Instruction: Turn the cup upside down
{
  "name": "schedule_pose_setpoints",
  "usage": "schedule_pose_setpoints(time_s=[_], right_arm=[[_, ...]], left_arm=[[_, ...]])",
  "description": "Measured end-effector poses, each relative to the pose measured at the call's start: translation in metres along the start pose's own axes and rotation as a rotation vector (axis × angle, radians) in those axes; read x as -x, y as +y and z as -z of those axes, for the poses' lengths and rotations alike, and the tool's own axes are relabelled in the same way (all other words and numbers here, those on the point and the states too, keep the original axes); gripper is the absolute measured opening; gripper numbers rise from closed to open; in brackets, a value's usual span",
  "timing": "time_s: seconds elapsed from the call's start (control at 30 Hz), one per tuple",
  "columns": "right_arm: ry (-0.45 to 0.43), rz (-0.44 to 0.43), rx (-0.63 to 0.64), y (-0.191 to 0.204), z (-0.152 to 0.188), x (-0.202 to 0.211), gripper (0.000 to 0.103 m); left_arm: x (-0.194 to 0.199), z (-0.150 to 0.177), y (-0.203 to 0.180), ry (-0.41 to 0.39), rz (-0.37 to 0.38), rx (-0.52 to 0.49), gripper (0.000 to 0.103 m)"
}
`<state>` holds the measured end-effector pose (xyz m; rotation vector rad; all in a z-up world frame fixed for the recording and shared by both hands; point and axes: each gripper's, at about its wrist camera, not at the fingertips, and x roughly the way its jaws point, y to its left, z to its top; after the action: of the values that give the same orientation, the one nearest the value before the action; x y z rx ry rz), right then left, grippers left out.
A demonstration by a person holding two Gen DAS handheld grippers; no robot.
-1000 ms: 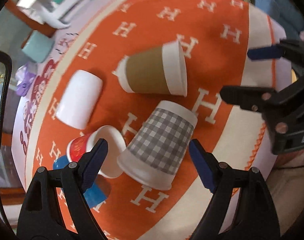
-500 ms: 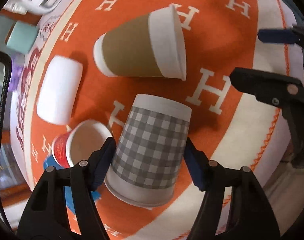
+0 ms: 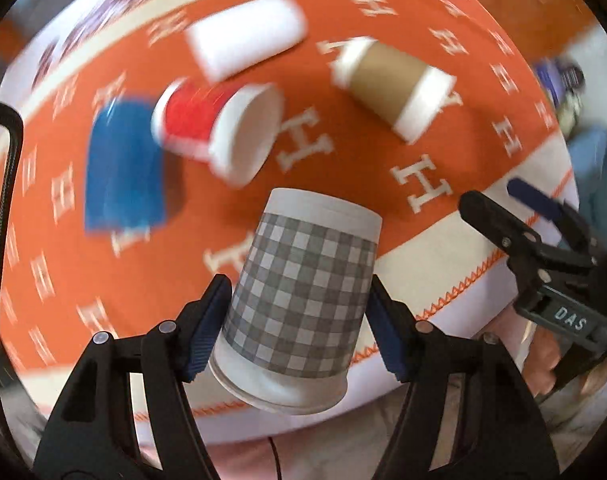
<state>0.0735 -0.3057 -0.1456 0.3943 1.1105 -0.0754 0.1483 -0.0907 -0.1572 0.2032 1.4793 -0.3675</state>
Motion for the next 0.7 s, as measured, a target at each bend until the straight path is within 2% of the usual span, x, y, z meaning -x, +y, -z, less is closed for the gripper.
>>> schedule_pose_setpoints(time_s=[0.23, 0.33, 0.53, 0.7], right_arm=[[0.021, -0.026, 0.069, 0.032, 0.010, 0.001, 0.097], [0.025, -0.026, 0.094, 0.041, 0.011, 0.001, 0.097], [0.034, -0.022, 0.111, 0.050, 0.013, 0.000, 0.097], [0.037, -0.012, 0.107, 0.047, 0.011, -0.003, 0.097]], left_arm=[[-0.026, 0.054, 0.057, 0.002, 0.138, 0.366, 0.065], [-0.036, 0.067, 0.078, -0.001, 0.165, 0.472, 0.065], [-0.049, 0.071, 0.095, -0.024, 0.227, 0.594, 0.065], [-0.048, 0.070, 0.093, -0.019, 0.222, 0.583, 0.065]])
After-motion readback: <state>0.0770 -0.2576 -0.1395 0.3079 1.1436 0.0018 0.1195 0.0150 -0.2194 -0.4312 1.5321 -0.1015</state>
